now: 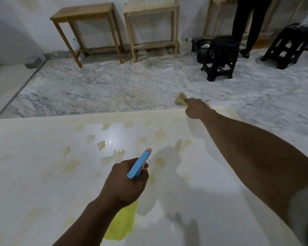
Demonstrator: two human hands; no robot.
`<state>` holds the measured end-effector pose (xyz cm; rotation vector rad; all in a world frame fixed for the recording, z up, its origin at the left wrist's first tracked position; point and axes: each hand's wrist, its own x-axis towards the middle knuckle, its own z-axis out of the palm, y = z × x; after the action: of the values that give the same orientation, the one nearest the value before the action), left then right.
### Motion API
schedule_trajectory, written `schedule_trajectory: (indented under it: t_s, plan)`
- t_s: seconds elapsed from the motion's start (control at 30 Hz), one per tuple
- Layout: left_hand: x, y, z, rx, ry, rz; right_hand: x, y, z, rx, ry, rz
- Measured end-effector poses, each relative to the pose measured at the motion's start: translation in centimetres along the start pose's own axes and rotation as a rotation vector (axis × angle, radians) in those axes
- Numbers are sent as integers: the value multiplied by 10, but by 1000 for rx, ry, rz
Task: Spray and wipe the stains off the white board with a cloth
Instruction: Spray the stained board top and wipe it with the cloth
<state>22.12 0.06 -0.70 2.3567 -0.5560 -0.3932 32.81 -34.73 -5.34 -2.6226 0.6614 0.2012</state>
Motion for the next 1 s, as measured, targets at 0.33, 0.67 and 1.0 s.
schedule_trajectory:
  t_s: [0.33,0.67,1.0]
  plan:
    - [-16,-40,10,5,-67,-30,-79,19,170,-329,49,-41]
    - [-181,-54,-20,-48,-57,-14,-354,-16,255,-223,34,5]
    - [-253,-53,-59,-78,-57,-6,-440,-50,145,954,-417,478]
